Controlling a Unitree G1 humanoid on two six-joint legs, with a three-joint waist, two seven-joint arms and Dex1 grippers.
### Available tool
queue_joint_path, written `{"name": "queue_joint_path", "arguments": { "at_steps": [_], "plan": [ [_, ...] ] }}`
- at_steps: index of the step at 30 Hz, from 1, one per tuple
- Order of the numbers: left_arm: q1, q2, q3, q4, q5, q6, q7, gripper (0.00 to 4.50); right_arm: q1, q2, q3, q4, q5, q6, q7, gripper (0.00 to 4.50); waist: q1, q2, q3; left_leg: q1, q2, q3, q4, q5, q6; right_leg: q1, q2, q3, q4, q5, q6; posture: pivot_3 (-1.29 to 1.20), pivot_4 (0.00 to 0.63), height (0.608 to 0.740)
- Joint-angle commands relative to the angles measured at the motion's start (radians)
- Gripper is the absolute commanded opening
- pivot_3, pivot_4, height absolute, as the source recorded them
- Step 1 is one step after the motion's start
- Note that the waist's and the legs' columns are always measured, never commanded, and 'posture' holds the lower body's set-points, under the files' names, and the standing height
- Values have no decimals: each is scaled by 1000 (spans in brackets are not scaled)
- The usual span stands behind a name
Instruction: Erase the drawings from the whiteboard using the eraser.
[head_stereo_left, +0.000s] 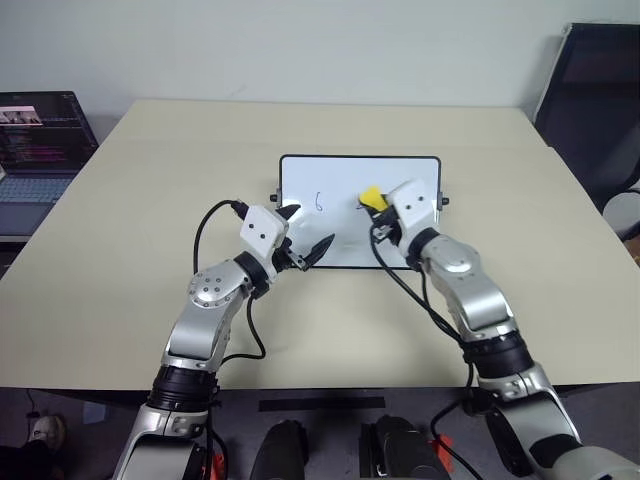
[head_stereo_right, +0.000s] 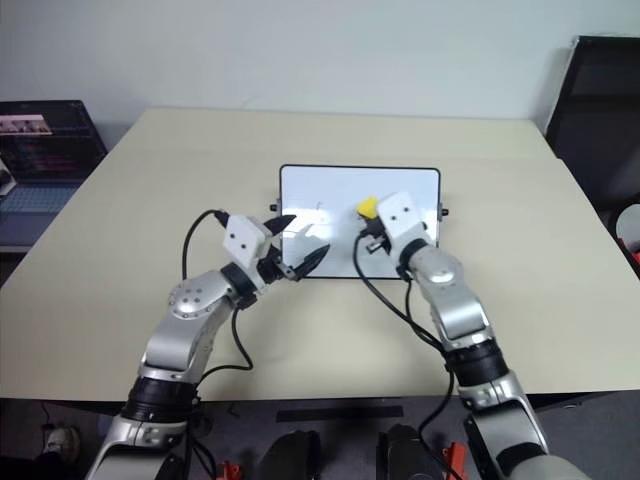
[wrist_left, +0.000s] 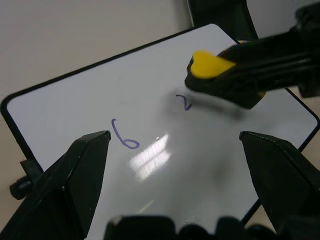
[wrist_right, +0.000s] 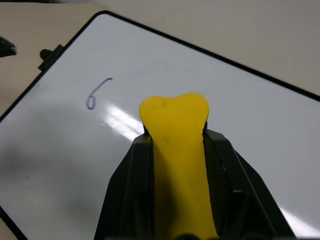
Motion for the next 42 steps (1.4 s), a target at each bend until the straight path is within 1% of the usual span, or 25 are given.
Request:
{"name": "queue_joint_path", "arguments": {
  "at_steps": [1,4,8,15,22,24,28,30,31,33,35,40,42],
  "plan": [
    [-17,10,20,-4,-2,-24,-5,4500,-81,12,-2,111,-15,-12,7,976,2,0,0,0,0,0,0,0,0,0,-1,0,0,0,0,0,150,740],
    [-6,15,29,-17,-2,-24,-1,4500,-132,9,-10,228,-27,-41,2,976,1,0,0,-1,-1,0,0,0,0,0,-1,0,0,0,0,0,150,740],
    [11,19,35,-30,-3,-22,7,4500,-179,-3,-33,310,-33,-78,-16,976,-2,0,0,1,0,0,1,0,0,1,0,-1,1,0,0,0,150,740],
    [9,17,35,-31,-2,-22,15,4500,-212,-14,-43,376,-43,-110,-41,976,1,0,0,2,0,0,1,1,1,2,-1,0,1,0,0,0,150,740],
    [-4,23,37,-20,-2,-25,10,4500,-133,-5,-11,295,-47,-50,-15,976,3,0,0,2,0,0,1,1,1,2,-1,0,1,1,0,0,150,740],
    [-5,26,39,-19,-1,-26,9,4500,-84,-12,14,242,-55,-6,15,976,2,0,0,2,0,-1,1,1,1,2,-1,0,1,0,0,0,150,740],
    [-11,41,50,-10,-1,-31,9,4500,49,-64,98,113,-81,120,105,976,2,-1,-2,2,0,-1,1,1,1,2,-1,0,1,0,0,0,150,740],
    [-15,47,57,-3,-2,-34,7,4500,92,-84,107,65,-78,177,127,976,2,-1,-2,3,0,-1,1,1,1,3,-1,0,1,0,0,0,150,740],
    [-17,49,60,0,-2,-35,6,4500,104,-91,108,48,-78,193,132,976,2,-1,-2,6,0,-1,1,1,1,5,-1,0,1,0,1,0,150,740],
    [-20,51,65,8,-1,-38,4,4500,109,-105,100,28,-81,210,135,976,0,-1,-2,17,1,-1,1,1,1,17,-1,0,0,-3,4,0,150,740],
    [-21,51,66,13,0,-40,3,4500,101,-110,88,27,-81,212,131,976,0,-1,-2,23,1,0,1,1,1,22,-2,1,-1,-7,-2,0,150,740],
    [-16,42,58,16,2,-46,4,4500,70,-96,33,20,-59,159,93,976,3,-2,-1,26,1,0,1,1,1,26,-4,1,-1,-7,-3,0,150,740],
    [-2,39,56,7,-1,-42,4,4500,80,-77,-17,-32,-22,142,75,976,3,-1,-1,26,1,0,1,1,1,25,-6,1,-1,-7,-3,0,150,740]
  ]
}}
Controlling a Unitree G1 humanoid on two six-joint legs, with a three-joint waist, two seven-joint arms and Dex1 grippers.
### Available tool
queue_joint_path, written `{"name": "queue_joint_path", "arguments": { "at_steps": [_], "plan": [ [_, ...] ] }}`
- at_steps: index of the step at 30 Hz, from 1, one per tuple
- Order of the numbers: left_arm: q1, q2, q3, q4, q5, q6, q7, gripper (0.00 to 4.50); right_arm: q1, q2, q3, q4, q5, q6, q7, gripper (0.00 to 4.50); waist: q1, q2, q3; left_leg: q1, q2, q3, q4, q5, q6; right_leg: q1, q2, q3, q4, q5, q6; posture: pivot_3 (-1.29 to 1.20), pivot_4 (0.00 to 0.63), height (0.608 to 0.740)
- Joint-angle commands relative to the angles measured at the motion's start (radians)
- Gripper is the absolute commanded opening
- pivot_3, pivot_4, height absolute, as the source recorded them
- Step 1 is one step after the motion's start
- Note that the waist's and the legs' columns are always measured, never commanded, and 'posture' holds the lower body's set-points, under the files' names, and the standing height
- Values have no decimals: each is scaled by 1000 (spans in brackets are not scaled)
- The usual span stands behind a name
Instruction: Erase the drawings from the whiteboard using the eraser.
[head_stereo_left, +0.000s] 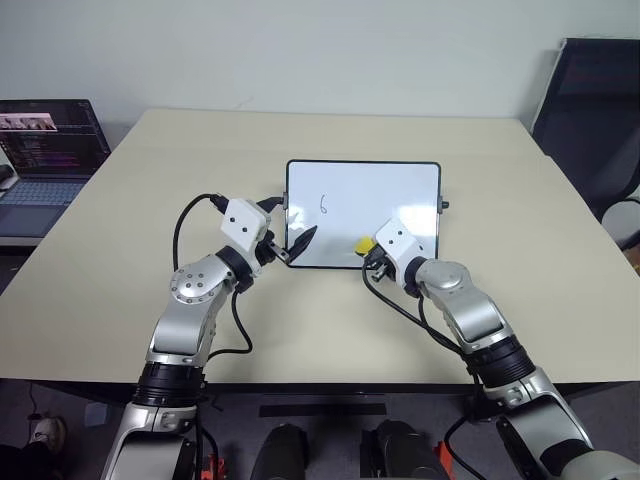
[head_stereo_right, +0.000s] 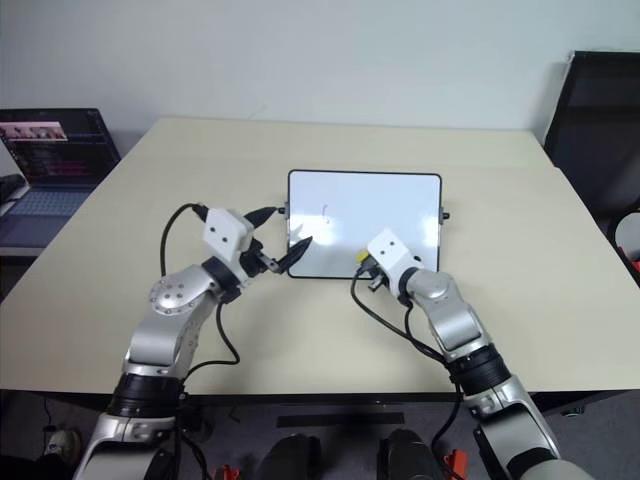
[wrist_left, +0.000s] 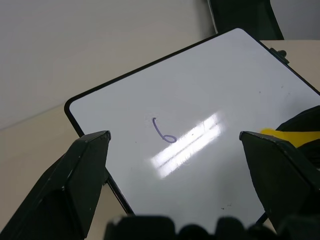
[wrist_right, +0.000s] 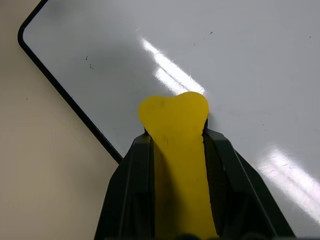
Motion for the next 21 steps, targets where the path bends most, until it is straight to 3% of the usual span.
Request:
{"name": "queue_joint_path", "arguments": {
  "at_steps": [1,5,11,21],
  "plan": [
    [5,-2,7,-28,-3,-21,0,4500,6,8,-119,-44,34,-5,-57,976,0,0,1,-1,0,0,0,0,0,0,0,0,0,0,0,0,150,740],
    [62,-20,42,-74,-22,5,46,4500,76,10,-153,-179,87,-33,-23,976,2,0,1,-5,0,1,-3,0,0,-5,1,0,-1,2,6,0,150,740],
    [154,-47,57,-143,-8,19,112,4500,211,-30,-149,-299,67,-180,-21,976,3,0,1,-29,0,-2,-3,-3,-4,-29,4,-1,0,5,2,0,150,740],
    [134,-33,57,-145,-16,30,118,4500,205,-24,-108,-277,46,-237,-17,976,5,0,1,-28,0,-2,0,-2,-3,-26,5,-2,0,3,5,0,150,740]
  ]
}}
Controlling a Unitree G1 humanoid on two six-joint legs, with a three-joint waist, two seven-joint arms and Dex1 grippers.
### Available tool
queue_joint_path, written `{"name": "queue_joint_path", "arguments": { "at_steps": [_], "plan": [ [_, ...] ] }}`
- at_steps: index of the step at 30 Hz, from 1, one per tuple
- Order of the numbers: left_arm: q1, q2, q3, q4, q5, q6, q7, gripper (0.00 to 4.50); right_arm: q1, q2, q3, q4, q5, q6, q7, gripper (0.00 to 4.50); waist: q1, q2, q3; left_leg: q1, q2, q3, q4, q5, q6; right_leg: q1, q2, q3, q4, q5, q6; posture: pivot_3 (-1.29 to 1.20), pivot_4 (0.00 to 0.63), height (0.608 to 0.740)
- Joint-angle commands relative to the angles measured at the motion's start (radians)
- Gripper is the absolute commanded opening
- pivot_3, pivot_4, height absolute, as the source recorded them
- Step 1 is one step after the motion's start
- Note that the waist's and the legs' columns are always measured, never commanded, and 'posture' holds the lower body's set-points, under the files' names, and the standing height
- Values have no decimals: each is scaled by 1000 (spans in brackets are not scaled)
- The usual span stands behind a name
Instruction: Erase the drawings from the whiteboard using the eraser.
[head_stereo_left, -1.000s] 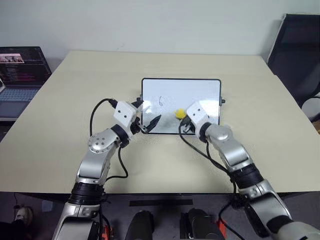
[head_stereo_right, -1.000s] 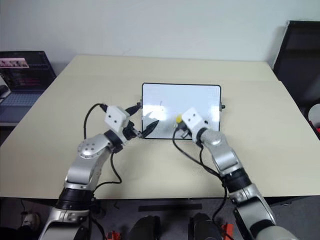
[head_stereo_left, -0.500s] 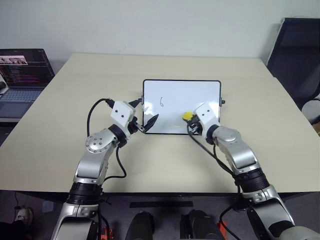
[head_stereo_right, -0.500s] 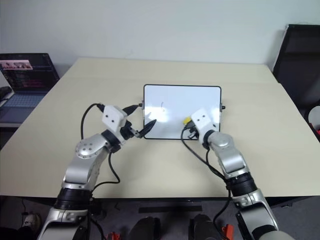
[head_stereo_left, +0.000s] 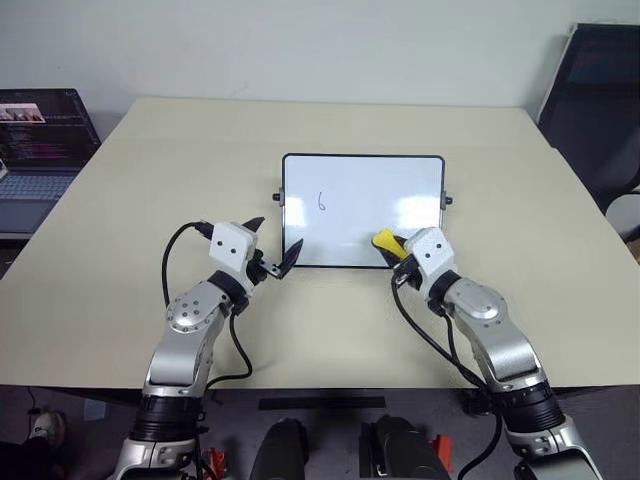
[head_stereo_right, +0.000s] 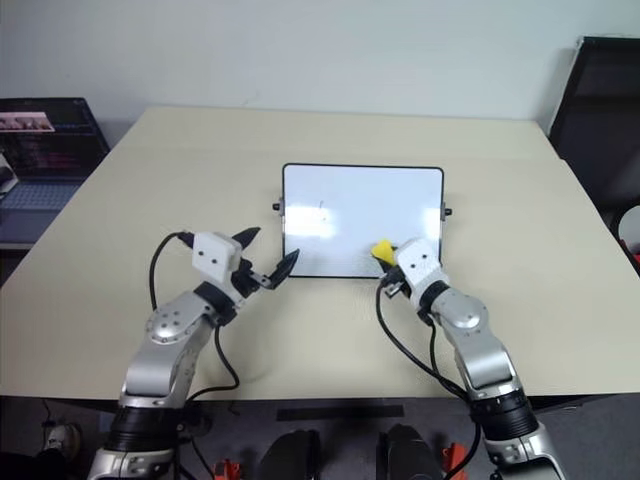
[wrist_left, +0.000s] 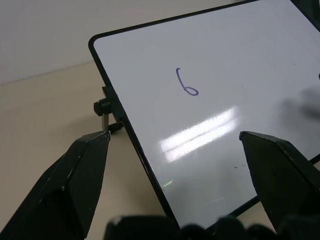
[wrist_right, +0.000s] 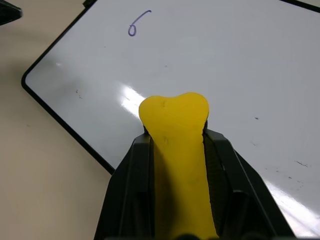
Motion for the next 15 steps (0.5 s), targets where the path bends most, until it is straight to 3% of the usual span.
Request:
{"name": "queue_joint_path", "arguments": {
  "at_steps": [1,5,15],
  "plan": [
    [-20,10,16,-47,-6,-2,2,4500,-50,1,-5,-3,-2,-34,5,976,0,0,0,0,0,0,0,0,0,0,0,0,0,0,0,0,150,740],
    [-19,13,13,-42,-4,2,-3,4500,-125,24,26,74,-37,-59,-13,976,0,0,0,0,0,0,0,0,0,0,0,0,0,1,-2,0,150,740],
    [-71,14,2,9,3,-6,-22,4500,-522,174,63,556,-88,-223,-43,976,-6,0,0,0,0,0,-1,0,0,0,0,0,1,2,-3,0,150,740]
  ]
}}
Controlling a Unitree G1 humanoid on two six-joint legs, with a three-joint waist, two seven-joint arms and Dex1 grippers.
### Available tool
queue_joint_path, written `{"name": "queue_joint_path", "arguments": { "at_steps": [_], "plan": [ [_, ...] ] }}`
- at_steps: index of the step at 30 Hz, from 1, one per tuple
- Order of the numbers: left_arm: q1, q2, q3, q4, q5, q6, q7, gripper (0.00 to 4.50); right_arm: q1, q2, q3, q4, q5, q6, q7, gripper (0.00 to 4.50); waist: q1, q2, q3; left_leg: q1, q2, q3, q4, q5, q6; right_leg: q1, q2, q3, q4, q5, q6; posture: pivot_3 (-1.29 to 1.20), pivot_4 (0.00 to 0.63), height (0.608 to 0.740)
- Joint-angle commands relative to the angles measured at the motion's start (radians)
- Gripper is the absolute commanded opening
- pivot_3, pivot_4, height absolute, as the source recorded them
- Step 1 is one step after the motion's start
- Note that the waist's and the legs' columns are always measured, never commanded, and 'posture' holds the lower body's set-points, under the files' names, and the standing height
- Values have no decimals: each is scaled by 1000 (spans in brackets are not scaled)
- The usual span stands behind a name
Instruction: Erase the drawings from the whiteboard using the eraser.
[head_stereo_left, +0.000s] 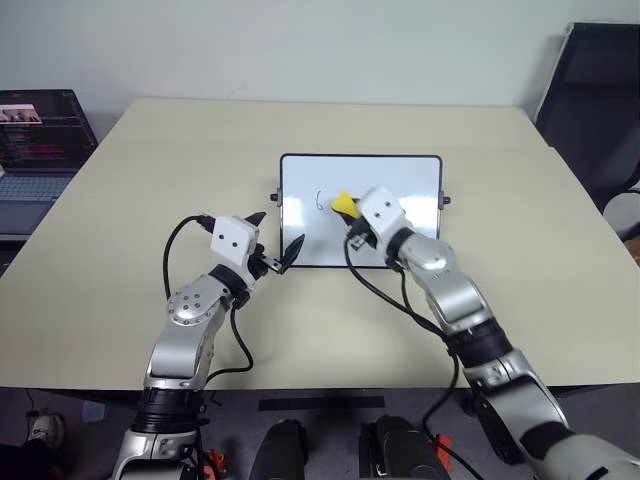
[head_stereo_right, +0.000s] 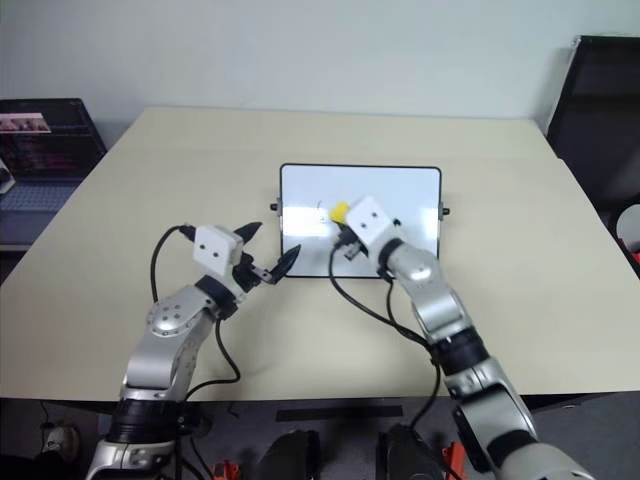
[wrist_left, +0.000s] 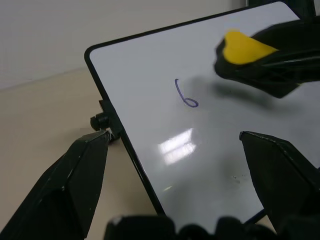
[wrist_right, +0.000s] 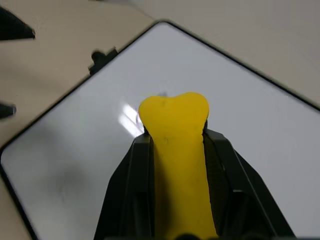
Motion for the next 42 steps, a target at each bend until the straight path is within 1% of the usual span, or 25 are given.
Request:
{"name": "queue_joint_path", "arguments": {
  "at_steps": [1,7,10,14,18,23,27,34,38,42],
  "plan": [
    [-19,11,6,-9,1,-19,-11,4500,-85,21,-18,109,-2,-81,-10,976,2,0,0,0,0,0,0,0,0,0,0,0,0,0,0,0,150,740],
    [-7,14,14,-15,4,-22,-13,4500,-232,51,-42,329,-8,-123,-55,976,1,0,0,-1,0,-1,0,0,0,0,-1,-1,0,0,0,0,150,740],
    [-1,11,13,-19,6,-24,-11,4500,-266,54,-66,372,-4,-106,-81,976,0,1,0,-1,0,-1,0,0,-1,0,-1,-2,1,0,0,0,150,740],
    [1,8,12,-13,8,-29,-11,4500,-265,46,-48,379,-34,-80,-81,976,-1,1,0,-1,0,-1,0,0,-1,0,-1,-1,0,0,0,0,150,740],
    [-8,12,16,0,8,-34,-13,4500,-243,41,-18,352,-62,-29,-46,976,-1,1,0,-1,0,-1,0,0,-1,-1,-1,-1,1,0,0,0,150,740],
    [-14,20,26,11,7,-44,-12,4500,-187,20,33,261,-103,53,11,976,-2,1,0,-1,0,-1,0,0,-1,0,-1,-1,1,0,-1,0,150,740],
    [-1,25,37,3,6,-46,-4,4500,-115,1,77,153,-137,111,50,976,-2,0,0,0,0,-2,0,0,0,0,-1,-1,1,0,0,0,150,740],
    [28,30,54,-31,4,-33,7,4500,5,-43,118,4,-166,183,101,976,0,0,0,0,0,-2,1,0,0,0,-1,-2,2,0,0,0,150,740],
    [29,31,54,-36,4,-27,11,4500,9,-52,104,-10,-163,185,93,976,0,0,0,1,0,-2,1,0,0,1,-1,-2,1,0,0,0,150,740],
    [19,29,47,-39,5,-18,12,4500,-53,-19,59,48,-140,124,32,976,0,0,0,2,0,-1,1,0,0,2,-1,-1,1,0,0,0,150,740]
  ]
}}
